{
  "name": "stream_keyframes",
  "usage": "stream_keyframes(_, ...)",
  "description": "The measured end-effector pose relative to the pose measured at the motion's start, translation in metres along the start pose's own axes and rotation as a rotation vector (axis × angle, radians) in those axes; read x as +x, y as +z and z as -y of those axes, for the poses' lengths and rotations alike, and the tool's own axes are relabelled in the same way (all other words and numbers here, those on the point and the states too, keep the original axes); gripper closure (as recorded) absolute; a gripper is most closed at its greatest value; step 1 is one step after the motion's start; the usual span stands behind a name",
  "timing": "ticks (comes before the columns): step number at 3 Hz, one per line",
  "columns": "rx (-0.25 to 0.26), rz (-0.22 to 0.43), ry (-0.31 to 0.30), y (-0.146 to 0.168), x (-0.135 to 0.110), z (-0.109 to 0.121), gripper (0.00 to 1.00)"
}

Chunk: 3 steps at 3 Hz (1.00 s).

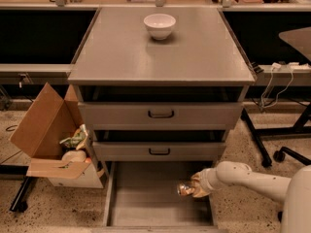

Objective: Pick orange can from bottom drawer and place on counter

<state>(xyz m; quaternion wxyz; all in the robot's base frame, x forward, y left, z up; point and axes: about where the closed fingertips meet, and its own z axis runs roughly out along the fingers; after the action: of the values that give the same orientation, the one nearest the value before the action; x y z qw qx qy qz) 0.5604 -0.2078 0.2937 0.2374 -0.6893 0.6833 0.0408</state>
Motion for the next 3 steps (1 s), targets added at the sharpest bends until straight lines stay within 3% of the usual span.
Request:
stream_keyframes(2,-0.018,0.023,0.032,-0.003,-0.002,0.0,1.0)
stream_keyframes(3,0.038,0.073,0.012,-0.051,-0.025,0.005,1.0)
